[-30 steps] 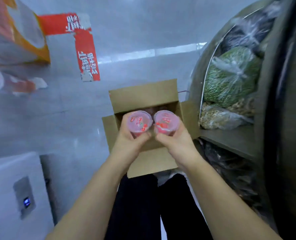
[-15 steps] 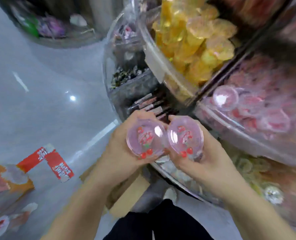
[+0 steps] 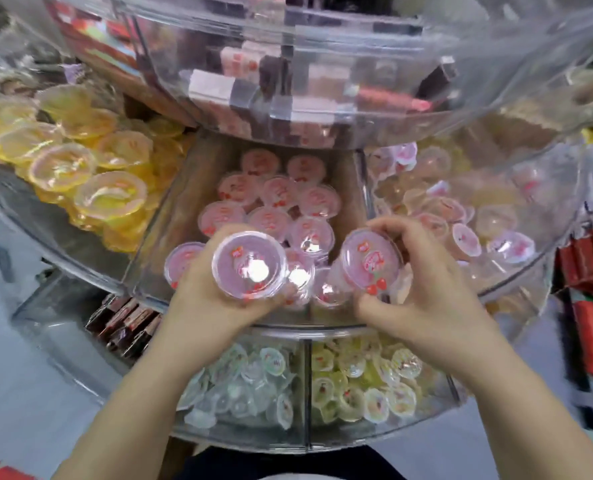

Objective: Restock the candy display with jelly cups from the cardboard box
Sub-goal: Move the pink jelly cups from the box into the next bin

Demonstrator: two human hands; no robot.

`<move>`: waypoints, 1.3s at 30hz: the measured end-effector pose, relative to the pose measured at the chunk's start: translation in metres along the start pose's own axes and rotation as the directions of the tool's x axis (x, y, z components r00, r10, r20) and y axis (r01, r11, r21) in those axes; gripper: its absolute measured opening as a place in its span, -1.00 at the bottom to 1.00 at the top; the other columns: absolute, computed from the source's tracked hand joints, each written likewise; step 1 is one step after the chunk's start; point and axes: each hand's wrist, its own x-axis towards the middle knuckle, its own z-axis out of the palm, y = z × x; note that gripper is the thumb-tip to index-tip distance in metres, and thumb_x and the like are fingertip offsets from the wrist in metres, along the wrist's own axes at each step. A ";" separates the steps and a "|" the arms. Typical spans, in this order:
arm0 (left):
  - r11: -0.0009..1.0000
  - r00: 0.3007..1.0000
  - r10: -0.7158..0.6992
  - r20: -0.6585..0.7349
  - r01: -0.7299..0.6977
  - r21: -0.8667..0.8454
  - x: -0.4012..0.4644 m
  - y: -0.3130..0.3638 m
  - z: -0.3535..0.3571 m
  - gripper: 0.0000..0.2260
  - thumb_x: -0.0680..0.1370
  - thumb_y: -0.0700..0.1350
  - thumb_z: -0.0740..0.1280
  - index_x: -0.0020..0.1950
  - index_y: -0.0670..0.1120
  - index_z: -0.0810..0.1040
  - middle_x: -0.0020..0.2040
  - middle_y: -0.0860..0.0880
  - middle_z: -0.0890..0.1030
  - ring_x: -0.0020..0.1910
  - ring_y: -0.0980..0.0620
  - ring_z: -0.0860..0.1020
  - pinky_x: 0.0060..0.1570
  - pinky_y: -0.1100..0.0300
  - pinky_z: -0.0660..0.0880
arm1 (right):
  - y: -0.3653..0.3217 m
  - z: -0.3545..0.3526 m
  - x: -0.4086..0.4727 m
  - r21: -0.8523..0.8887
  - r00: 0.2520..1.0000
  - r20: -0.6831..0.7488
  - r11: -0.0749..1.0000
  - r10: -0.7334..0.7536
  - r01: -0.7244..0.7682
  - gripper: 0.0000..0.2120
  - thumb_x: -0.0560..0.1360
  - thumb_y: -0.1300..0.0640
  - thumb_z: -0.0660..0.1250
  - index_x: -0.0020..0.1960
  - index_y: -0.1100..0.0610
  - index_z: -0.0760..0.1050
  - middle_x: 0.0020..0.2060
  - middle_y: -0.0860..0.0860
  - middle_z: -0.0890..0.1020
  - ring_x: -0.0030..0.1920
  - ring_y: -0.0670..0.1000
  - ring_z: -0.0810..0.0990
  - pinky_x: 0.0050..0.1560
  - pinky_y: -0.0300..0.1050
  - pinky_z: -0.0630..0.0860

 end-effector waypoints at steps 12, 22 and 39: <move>0.943 0.940 -0.027 0.340 -0.089 0.321 0.030 -0.010 -0.006 -0.66 0.24 0.23 0.44 -0.07 0.18 0.49 -0.05 0.33 0.55 -0.07 0.39 0.52 -0.13 0.56 0.36 | 0.017 0.033 0.013 -0.701 0.999 0.028 0.712 -0.027 0.039 -0.50 0.07 0.02 0.52 -0.01 0.12 0.57 -0.09 0.04 0.57 -0.05 0.08 0.29 -0.11 -0.06 0.13; 0.984 0.940 -0.146 0.308 0.105 0.145 0.034 -0.022 -0.011 -0.60 0.22 0.24 0.49 -0.01 0.24 0.49 -0.03 0.16 0.65 0.03 0.15 0.61 0.07 -0.05 0.54 | 0.009 0.022 0.025 -0.741 0.972 0.223 0.660 0.071 0.122 -0.48 0.35 -0.21 0.34 0.23 -0.01 0.46 0.06 -0.08 0.53 0.03 0.06 0.24 -0.04 -0.03 0.10; 0.991 0.991 -0.132 -0.036 0.130 -0.042 0.012 -0.002 -0.055 -0.60 0.25 0.08 0.51 0.00 -0.02 0.55 -0.08 0.04 0.68 -0.05 0.08 0.65 -0.04 0.15 0.59 | 0.001 0.017 0.015 -0.612 0.996 0.054 0.786 -0.066 0.085 -0.42 0.29 -0.02 0.52 0.25 0.14 0.51 0.15 0.06 0.56 0.07 0.18 0.47 0.07 0.10 0.35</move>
